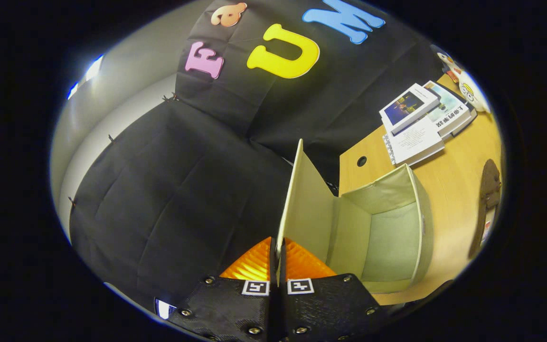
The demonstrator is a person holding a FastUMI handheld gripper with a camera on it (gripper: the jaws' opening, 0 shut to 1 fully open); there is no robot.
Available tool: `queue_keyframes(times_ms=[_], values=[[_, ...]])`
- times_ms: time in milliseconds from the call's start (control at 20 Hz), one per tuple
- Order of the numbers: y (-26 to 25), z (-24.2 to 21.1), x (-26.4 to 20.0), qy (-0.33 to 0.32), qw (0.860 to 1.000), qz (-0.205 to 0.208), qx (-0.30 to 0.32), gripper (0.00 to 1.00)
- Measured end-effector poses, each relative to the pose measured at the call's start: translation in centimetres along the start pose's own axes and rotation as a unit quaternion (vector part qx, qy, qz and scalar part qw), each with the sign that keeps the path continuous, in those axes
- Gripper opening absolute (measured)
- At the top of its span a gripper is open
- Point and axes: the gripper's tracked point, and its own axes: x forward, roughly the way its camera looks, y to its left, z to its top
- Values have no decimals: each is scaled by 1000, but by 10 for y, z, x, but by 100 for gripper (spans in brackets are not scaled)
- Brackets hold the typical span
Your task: Open the storage box then place both shoes into the box .Put the left shoe in first, then the right shoe, with the right side of both shoes facing outward in a uniform manner.
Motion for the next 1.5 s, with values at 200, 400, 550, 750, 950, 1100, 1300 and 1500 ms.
queue_keyframes(times_ms=[200, 400, 550, 750, 950, 1100, 1300, 1500], values=[[22, -10, 17, 13, 999, -17, -45, 0], [36, -25, 39, 24, 997, -25, -70, 0], [46, -38, 54, 36, 996, -22, -75, 0], [55, -54, 75, 52, 994, -7, -99, 14], [59, -51, 73, 50, 992, 4, -117, 60], [42, -36, 64, 31, 989, -18, -144, 97], [16, -10, 40, 3, 984, -46, -175, 97], [-15, 25, 5, -32, 972, -89, -214, 97]])
